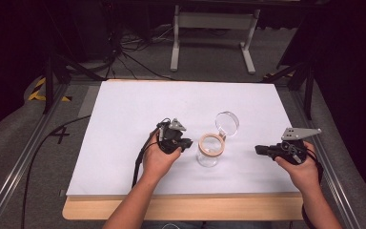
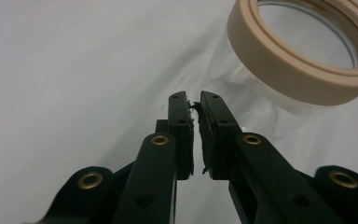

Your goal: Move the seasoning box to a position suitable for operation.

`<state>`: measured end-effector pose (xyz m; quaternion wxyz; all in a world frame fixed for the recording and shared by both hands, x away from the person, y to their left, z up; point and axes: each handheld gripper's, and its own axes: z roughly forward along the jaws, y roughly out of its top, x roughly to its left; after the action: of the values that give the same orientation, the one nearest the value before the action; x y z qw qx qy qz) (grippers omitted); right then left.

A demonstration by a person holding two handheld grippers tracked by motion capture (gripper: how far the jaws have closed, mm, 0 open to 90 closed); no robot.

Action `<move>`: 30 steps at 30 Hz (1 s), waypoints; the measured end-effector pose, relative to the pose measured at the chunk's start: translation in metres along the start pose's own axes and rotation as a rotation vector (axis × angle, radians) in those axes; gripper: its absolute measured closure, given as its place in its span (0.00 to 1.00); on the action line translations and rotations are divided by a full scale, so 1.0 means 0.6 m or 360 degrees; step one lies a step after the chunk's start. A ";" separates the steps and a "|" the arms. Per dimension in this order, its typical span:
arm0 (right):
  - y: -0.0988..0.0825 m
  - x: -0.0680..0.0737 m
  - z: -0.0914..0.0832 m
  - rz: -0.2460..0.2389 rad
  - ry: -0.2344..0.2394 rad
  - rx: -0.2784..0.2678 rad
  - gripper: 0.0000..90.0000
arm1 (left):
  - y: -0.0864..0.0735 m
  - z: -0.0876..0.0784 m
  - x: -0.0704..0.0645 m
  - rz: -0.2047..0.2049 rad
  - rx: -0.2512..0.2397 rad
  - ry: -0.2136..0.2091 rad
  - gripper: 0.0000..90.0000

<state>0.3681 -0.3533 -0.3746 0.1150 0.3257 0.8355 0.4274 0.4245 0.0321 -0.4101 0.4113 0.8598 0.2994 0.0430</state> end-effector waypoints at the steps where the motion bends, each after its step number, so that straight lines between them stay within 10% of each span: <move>1: -0.001 0.001 -0.001 0.0007 0.0001 -0.0003 0.99 | -0.001 0.005 -0.001 -0.0017 -0.0010 -0.0013 0.93; 30: -0.005 0.006 0.002 0.0003 0.0021 0.0015 0.98 | -0.009 0.047 -0.020 0.0022 0.0086 -0.0083 1.00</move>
<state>0.3649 -0.3515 -0.3772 0.1075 0.3242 0.8379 0.4257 0.4208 0.0089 -0.4306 0.3954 0.8735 0.2837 0.0154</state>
